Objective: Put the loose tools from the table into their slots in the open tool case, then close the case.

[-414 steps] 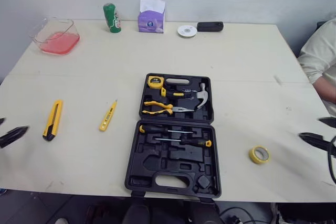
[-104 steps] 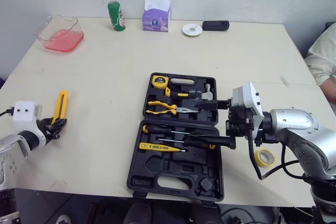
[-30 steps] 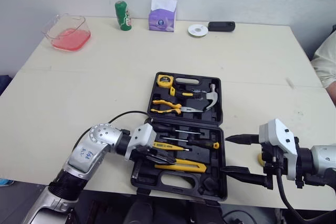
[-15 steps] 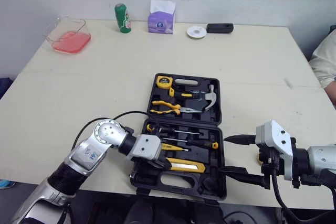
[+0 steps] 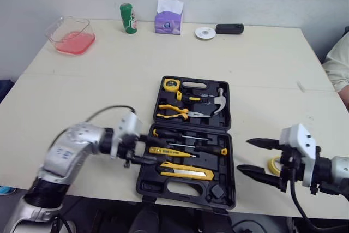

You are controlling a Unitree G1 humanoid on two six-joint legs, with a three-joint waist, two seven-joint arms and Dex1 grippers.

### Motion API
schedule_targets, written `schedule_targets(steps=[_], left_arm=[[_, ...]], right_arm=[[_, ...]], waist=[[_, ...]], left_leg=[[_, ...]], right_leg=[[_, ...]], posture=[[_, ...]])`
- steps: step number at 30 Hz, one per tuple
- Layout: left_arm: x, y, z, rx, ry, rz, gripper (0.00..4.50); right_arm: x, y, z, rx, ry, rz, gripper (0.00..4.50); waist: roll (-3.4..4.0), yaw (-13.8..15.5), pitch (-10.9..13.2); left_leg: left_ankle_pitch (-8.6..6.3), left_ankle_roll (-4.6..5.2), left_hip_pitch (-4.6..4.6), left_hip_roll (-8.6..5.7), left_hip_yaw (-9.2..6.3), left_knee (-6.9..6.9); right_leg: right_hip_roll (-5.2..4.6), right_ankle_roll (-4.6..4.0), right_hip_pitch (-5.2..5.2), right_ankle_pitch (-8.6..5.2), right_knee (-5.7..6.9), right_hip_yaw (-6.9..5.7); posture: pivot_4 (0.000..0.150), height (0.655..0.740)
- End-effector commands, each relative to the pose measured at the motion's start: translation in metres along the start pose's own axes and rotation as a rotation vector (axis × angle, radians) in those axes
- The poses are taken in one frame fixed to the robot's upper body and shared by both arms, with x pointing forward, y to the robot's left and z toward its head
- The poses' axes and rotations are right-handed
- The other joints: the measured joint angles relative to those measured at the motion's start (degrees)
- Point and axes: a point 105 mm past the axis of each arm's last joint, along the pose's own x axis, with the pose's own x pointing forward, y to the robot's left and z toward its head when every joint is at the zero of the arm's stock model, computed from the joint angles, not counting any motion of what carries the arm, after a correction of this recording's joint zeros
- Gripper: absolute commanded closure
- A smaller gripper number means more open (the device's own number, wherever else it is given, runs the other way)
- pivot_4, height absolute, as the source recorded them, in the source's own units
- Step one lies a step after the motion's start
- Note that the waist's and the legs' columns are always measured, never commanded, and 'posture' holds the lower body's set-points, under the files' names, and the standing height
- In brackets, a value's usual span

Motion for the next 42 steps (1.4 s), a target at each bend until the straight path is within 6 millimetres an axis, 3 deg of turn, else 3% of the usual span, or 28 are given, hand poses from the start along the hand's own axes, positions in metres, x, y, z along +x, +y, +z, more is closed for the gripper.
schedule_targets(steps=[1, 3, 4, 5, 7, 11, 15, 22, 24, 28, 31, 36, 42], left_arm=[[-0.025, 0.009, 0.004, -0.014, -0.016, 0.125, 0.10], [-0.077, 0.032, -0.010, -0.092, 0.019, 0.324, 0.01], [-0.091, 0.036, -0.013, -0.111, 0.026, 0.374, 0.01], [-0.117, 0.042, -0.022, -0.124, 0.066, 0.455, 0.01], [-0.146, 0.047, -0.034, -0.095, 0.153, 0.565, 0.01], [-0.166, 0.054, -0.039, -0.007, 0.229, 0.658, 0.01], [-0.163, 0.055, -0.025, -0.020, 0.156, 0.603, 0.01], [-0.133, 0.047, -0.007, -0.010, 0.152, 0.429, 0.01], [-0.108, 0.035, 0.009, 0.010, 0.120, 0.299, 0.01], [-0.038, -0.009, 0.048, 0.132, 0.065, -0.071, 0.01], [-0.005, -0.030, 0.077, 0.222, -0.018, -0.240, 0.01], [0.022, -0.044, 0.095, 0.295, -0.066, -0.374, 0.01], [0.038, -0.050, 0.096, 0.347, -0.088, -0.460, 0.01]], right_arm=[[-0.022, -0.016, 0.004, -0.023, -0.019, -0.092, 0.00], [-0.055, -0.034, -0.017, -0.002, 0.082, -0.190, 0.00], [-0.065, -0.037, -0.023, 0.001, 0.113, -0.213, 0.00], [-0.087, -0.046, -0.035, 0.017, 0.169, -0.272, 0.00], [-0.119, -0.056, -0.050, 0.036, 0.236, -0.353, 0.00], [-0.152, -0.061, -0.064, 0.057, 0.289, -0.432, 0.00], [-0.159, -0.059, -0.070, 0.056, 0.304, -0.442, 0.00], [-0.143, -0.045, -0.056, 0.011, 0.287, -0.366, 0.00], [-0.130, -0.030, -0.046, -0.015, 0.291, -0.287, 0.00], [-0.094, 0.000, -0.018, -0.128, 0.310, -0.101, 0.00], [-0.070, 0.011, -0.005, -0.209, 0.322, -0.009, 0.00], [-0.049, 0.019, -0.021, -0.274, 0.446, 0.102, 0.00], [-0.040, -0.003, -0.037, -0.410, 0.540, 0.062, 0.00]], waist=[[0.01, 0.04, 0.00], [0.02, 0.06, 0.01], [0.02, 0.05, 0.01], [-0.01, 0.05, 0.03], [-0.06, 0.01, 0.06], [-0.03, -0.08, 0.05], [-0.03, -0.11, 0.05], [0.12, -0.70, 0.06], [0.12, -0.84, 0.06], [0.11, -0.96, 0.06], [0.09, -0.92, 0.06], [0.04, -1.36, 0.05], [0.01, -1.27, 0.06]], left_leg=[[0.00, 0.00, 0.02, 0.00, 0.01, -0.04], [0.00, 0.00, 0.03, -0.01, 0.01, -0.03], [-0.01, 0.00, 0.02, -0.01, 0.01, -0.04], [-0.01, 0.00, 0.07, 0.01, 0.01, -0.19], [0.00, 0.01, 0.11, -0.04, 0.08, -0.53], [0.02, 0.06, 0.18, -0.21, 0.19, -0.76], [0.02, 0.01, 0.16, -0.07, 0.18, -0.76], [0.05, -0.06, 0.15, -0.03, 0.19, -0.77], [0.05, -0.06, 0.14, -0.01, 0.18, -0.76], [0.05, -0.06, 0.09, -0.01, 0.16, -0.63], [0.05, -0.06, 0.09, -0.04, 0.16, -0.49], [0.06, -0.02, 0.09, -0.07, 0.26, -0.41], [-0.01, 0.12, 0.01, -0.21, 0.27, 0.05]], right_leg=[[0.01, 0.00, 0.00, 0.00, 0.00, 0.01], [0.00, 0.00, 0.01, 0.00, 0.01, 0.01], [0.01, 0.00, 0.00, 0.00, 0.02, 0.00], [0.04, -0.01, 0.00, -0.01, -0.02, 0.00], [0.08, -0.04, -0.05, -0.02, -0.17, 0.01], [-0.06, 0.03, -0.01, 0.01, -0.40, 0.02], [-0.15, 0.07, -0.02, 0.04, -0.44, 0.02], [-0.11, 0.05, -0.05, 0.05, -0.37, 0.03], [-0.11, 0.05, -0.04, 0.05, -0.34, 0.03], [-0.12, 0.06, -0.01, 0.06, -0.27, 0.05], [-0.05, 0.12, 0.05, 0.09, -0.09, 0.02], [0.23, 0.12, 0.02, 0.10, 0.10, 0.03], [0.17, 0.18, 0.03, 0.12, 0.04, 0.07]], posture=[[0.150, 0.7400], [0.150, 0.7400], [0.150, 0.7400], [0.150, 0.7400], [0.150, 0.7400], [0.150, 0.7400], [0.150, 0.7400], [0.150, 0.7400], [0.150, 0.7400], [0.150, 0.7400], [0.150, 0.7400], [0.150, 0.7400], [0.150, 0.7400]])
